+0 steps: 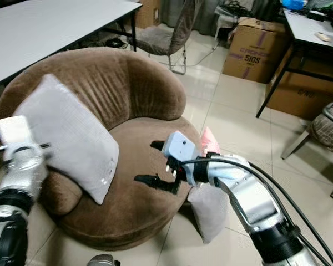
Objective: Move the pillow to the sofa from floor
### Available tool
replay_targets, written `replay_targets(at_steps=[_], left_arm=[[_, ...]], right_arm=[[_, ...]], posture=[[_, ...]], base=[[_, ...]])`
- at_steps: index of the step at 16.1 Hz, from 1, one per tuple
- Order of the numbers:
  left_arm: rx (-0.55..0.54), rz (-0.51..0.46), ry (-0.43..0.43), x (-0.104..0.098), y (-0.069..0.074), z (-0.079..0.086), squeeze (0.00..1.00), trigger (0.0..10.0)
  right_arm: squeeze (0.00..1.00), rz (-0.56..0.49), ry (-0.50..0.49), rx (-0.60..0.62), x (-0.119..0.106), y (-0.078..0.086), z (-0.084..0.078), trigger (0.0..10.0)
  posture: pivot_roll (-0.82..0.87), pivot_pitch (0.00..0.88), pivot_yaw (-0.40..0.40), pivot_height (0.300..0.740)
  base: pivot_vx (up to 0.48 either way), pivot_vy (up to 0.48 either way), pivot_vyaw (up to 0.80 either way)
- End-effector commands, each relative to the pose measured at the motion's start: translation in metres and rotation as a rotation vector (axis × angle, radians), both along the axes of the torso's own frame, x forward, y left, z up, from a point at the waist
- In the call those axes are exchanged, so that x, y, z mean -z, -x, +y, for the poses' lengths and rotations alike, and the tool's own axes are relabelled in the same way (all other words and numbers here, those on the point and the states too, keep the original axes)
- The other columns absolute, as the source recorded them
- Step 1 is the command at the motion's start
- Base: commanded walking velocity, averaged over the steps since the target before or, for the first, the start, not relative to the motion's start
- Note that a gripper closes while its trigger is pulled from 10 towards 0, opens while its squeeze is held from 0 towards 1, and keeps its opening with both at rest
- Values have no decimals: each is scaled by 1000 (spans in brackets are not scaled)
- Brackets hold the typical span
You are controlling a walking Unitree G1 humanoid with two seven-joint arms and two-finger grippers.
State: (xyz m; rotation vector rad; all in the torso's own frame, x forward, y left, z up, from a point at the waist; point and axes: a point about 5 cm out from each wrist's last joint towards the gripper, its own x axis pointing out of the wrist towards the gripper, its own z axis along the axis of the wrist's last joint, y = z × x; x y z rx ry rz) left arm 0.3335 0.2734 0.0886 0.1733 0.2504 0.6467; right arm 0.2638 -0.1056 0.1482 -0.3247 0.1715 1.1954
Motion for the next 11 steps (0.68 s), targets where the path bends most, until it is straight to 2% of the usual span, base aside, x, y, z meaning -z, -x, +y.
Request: replay_targets(at_steps=[1, 3, 4, 5, 6, 8, 11], left_arm=[[29, 35, -7, 3, -2, -3, 0, 10000], [47, 28, 27, 3, -1, -1, 0, 10000], [58, 15, 51, 2, -1, 1, 769, 10000], [55, 14, 51, 2, -1, 3, 769, 10000], [61, 15, 45, 0, -1, 5, 1000, 10000], [57, 0, 30, -5, 0, 13, 1000, 10000], [121, -59, 20, -19, -5, 15, 1000, 10000]], right_arm=[[0, -22, 7, -15, -4, -2, 1, 10000], [0, -12, 12, -45, -3, 1, 2, 10000], [0, -11, 20, -58, -2, 1, 1, 10000], [0, -12, 24, -62, -2, 1, 1, 10000], [0, -15, 26, -62, -1, 1, 0, 10000], [0, -35, 32, -42, -3, -2, -1, 10000], [0, -48, 40, -13, -2, -7, -4, 10000]], posture=[[112, 0, -4, 740], [108, 0, 0, 740], [107, 0, 3, 740], [107, 0, 3, 740], [107, 0, 3, 740], [107, 0, 3, 740], [109, 0, 3, 740]], base=[[0, 0, 0], [0, 0, 0], [0, 0, 0], [0, 0, 0], [0, 0, 0], [0, 0, 0], [0, 0, 0]])
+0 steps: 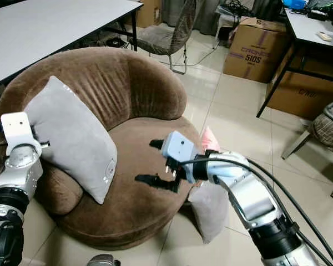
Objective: Move the pillow to the sofa from floor
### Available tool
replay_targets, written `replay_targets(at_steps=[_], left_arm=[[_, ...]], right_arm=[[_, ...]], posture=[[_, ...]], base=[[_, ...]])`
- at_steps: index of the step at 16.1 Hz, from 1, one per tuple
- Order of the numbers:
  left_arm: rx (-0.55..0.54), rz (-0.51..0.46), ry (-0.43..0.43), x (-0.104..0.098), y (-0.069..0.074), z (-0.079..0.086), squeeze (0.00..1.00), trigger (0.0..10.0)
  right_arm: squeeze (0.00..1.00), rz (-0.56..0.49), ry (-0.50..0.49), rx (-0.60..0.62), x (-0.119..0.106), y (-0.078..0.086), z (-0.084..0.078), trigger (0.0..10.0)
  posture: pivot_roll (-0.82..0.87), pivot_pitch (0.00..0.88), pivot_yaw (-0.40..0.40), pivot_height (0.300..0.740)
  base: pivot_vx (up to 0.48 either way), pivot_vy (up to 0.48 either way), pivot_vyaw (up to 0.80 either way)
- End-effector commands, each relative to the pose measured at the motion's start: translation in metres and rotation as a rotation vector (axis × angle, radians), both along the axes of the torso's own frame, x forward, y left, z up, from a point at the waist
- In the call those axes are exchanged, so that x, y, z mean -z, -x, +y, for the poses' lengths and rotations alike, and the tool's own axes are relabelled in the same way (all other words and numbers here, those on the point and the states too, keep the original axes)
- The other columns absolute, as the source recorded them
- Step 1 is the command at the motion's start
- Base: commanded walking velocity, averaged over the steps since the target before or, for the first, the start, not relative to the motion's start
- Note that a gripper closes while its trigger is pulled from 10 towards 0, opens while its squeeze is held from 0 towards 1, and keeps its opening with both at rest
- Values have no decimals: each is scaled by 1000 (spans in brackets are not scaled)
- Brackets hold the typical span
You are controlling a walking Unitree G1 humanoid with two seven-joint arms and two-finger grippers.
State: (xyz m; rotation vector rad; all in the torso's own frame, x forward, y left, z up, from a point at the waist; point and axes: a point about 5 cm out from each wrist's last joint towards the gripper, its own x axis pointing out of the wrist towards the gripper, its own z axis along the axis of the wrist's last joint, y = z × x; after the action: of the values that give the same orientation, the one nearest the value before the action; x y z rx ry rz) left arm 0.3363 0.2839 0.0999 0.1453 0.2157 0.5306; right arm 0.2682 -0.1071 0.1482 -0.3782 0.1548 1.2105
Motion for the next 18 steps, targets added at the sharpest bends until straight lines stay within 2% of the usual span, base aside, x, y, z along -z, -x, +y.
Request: replay_targets(at_steps=[1, 4, 7, 8, 10, 11, 12, 14, 15, 16, 18], left_arm=[[19, -54, -8, -14, -2, 6, 1000, 10000], [37, -108, -22, -27, 1, 12, 1000, 10000], [120, -224, -32, -48, 8, 10, 1000, 10000], [242, -339, -41, -70, 20, 1, 1000, 10000], [305, -397, -67, -83, 32, -4, 1000, 10000], [350, -472, -72, -98, 43, -13, 1000, 10000], [401, -516, -74, -108, 48, -24, 1000, 10000], [515, -587, -38, -124, 57, -57, 1000, 10000], [595, -616, -18, -131, 64, -80, 1000, 10000], [650, -596, 33, -128, 72, -98, 1000, 10000], [685, -531, 41, -115, 78, -110, 1000, 10000]], right_arm=[[0, -4, 6, 15, -1, -2, -3, 10000], [0, -39, -35, 43, -6, -5, -2, 10000], [0, -7, -113, 94, -9, -6, -3, 10000], [0, 16, -208, 178, -14, -10, -5, 10000], [0, 8, -280, 245, -20, -11, -7, 10000], [0, 27, -401, 323, -25, -11, -8, 10000], [0, 14, -468, 376, -28, -9, -8, 10000], [0, -22, -553, 498, -27, -6, -11, 10000], [0, -22, -571, 563, -23, -2, -11, 10000], [0, 1, -600, 644, -20, 1, -11, 10000], [0, 21, -613, 702, -17, 3, -11, 10000]], posture=[[111, 0, 5, 740], [108, 0, 9, 740], [107, 0, 7, 740], [108, 0, 4, 740], [106, 0, -1, 740], [111, 0, -17, 740], [114, 0, -24, 740], [122, 0, -42, 740], [123, 0, -46, 740], [123, 0, -50, 740], [119, 0, -55, 740]], base=[[0, 0, 0], [0, 0, 0], [0, 0, 0], [0, 0, 0], [0, 0, 0], [0, 0, 0], [0, 0, 0], [0, 0, 0], [0, 0, 0], [0, 0, 0], [0, 0, 0]])
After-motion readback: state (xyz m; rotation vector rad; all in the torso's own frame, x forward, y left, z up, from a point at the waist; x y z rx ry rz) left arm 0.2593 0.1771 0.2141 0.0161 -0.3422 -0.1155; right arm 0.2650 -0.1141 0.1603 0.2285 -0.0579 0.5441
